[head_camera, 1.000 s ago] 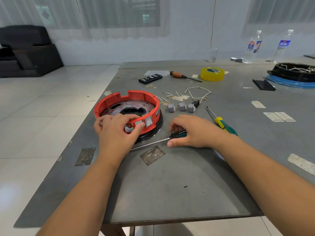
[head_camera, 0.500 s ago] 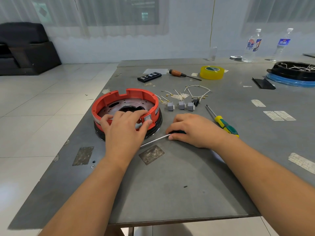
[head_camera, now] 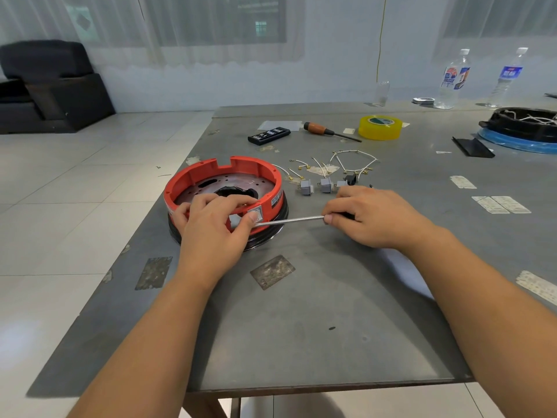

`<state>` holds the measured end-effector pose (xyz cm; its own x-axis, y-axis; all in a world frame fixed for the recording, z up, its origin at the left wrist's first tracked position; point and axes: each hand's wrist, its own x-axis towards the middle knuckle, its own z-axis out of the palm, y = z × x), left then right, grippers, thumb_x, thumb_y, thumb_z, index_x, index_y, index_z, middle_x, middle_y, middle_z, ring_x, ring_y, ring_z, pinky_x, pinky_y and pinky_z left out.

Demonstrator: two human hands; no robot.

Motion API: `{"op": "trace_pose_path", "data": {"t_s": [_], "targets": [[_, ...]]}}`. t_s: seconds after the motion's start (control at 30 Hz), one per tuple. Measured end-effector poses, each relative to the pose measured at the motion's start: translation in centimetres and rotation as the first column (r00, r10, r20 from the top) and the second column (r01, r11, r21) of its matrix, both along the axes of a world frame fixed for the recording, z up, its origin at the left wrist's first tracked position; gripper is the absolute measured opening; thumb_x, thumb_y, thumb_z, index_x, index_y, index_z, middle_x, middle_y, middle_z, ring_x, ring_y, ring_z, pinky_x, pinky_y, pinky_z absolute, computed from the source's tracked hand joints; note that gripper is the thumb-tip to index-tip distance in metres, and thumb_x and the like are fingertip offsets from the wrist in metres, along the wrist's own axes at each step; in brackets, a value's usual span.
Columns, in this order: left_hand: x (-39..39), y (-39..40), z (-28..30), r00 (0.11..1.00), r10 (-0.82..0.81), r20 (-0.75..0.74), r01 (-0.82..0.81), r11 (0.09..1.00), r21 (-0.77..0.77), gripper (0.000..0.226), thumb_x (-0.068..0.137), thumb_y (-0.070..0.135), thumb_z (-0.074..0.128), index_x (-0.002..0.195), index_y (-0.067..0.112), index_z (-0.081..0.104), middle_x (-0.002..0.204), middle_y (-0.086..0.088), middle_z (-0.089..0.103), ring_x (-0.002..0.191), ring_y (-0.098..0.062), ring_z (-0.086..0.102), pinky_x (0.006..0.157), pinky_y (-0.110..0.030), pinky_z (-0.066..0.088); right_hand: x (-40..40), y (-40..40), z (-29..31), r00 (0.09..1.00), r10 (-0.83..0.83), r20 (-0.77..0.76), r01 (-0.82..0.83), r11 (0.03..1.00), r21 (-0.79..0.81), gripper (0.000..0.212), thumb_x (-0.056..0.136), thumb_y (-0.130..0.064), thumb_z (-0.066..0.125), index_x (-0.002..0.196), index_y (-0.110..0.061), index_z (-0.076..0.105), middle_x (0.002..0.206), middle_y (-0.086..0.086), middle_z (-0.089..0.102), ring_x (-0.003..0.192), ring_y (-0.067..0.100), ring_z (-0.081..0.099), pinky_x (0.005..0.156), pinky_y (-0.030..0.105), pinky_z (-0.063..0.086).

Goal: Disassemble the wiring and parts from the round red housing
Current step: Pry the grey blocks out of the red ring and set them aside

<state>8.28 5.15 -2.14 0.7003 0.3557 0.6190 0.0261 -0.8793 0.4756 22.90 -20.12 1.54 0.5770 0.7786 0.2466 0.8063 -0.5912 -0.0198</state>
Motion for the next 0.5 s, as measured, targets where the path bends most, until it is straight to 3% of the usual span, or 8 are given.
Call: {"op": "trace_pose_path", "data": {"t_s": [0.23, 0.5], "targets": [[-0.3, 0.8, 0.3, 0.999, -0.043, -0.022, 0.042, 0.999, -0.034, 0.024, 0.092, 0.051, 0.058, 0.114, 0.054, 0.065, 0.102, 0.041, 0.049, 0.117, 0.003, 0.035, 0.104, -0.033, 0.016, 0.8, -0.9, 0.0, 0.999, -0.051, -0.006, 0.051, 0.998, 0.022, 0.049, 0.092, -0.071, 0.027, 0.099, -0.042, 0.065, 0.093, -0.010, 0.057, 0.091, 0.014, 0.055, 0.068, 0.033, 0.048], [-0.8, 0.8, 0.7, 0.998, -0.031, -0.046, 0.027, 0.996, -0.081, 0.024, 0.089, 0.050, 0.059, 0.111, 0.053, 0.069, 0.107, 0.040, 0.047, 0.132, -0.006, 0.035, 0.107, -0.034, 0.015, 1.4, -1.0, -0.3, 0.996, -0.084, -0.008, 0.084, 0.995, 0.057, 0.051, 0.091, -0.074, 0.029, 0.101, -0.042, 0.069, 0.094, -0.012, 0.059, 0.089, 0.014, 0.055, 0.067, 0.033, 0.048]]}}
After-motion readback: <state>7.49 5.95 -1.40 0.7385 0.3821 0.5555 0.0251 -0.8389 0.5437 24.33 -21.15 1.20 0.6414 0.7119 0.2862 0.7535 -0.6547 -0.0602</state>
